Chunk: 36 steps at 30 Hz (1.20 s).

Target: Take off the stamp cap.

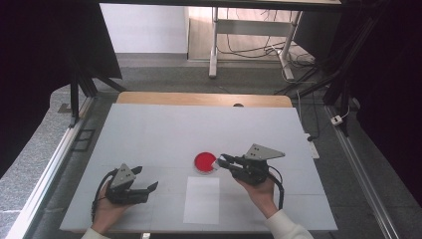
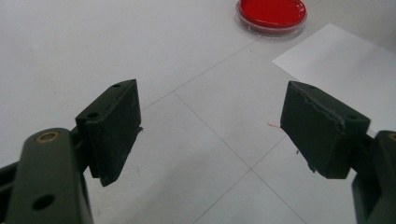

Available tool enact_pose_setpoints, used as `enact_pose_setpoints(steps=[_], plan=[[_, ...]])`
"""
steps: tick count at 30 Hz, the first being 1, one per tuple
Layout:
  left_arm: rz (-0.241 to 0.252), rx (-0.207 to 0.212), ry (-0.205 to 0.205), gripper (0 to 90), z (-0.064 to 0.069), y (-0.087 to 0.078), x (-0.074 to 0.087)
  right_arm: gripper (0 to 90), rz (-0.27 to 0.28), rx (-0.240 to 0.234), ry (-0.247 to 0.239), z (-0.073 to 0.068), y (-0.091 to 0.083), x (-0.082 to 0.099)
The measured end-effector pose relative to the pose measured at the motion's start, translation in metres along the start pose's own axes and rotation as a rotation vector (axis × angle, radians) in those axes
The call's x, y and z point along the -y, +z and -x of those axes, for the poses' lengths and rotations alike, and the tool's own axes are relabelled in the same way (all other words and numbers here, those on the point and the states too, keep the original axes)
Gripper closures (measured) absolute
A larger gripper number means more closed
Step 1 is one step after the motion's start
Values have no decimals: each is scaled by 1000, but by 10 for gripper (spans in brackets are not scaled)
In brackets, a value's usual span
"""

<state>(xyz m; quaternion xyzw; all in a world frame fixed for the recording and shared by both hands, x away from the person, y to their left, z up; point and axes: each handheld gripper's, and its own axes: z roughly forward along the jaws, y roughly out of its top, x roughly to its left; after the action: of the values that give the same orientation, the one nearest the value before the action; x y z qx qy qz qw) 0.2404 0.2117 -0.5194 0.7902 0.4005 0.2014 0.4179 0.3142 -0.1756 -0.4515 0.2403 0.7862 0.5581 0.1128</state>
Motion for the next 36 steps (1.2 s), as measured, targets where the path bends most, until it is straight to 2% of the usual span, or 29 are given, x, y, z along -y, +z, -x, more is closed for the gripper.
enact_pose_setpoints(steps=[7,13,22,36], plan=[[3,3,-6,206,-1,2,-1,753,17,22,-6,0,-2,1],[18,6,-8,205,2,2,-3,753,13,21,-6,0,-1,1],[41,17,12,204,9,5,-14,753,10,18,-7,-1,2,3],[34,24,38,207,19,17,-26,753,21,20,-5,-2,2,3]])
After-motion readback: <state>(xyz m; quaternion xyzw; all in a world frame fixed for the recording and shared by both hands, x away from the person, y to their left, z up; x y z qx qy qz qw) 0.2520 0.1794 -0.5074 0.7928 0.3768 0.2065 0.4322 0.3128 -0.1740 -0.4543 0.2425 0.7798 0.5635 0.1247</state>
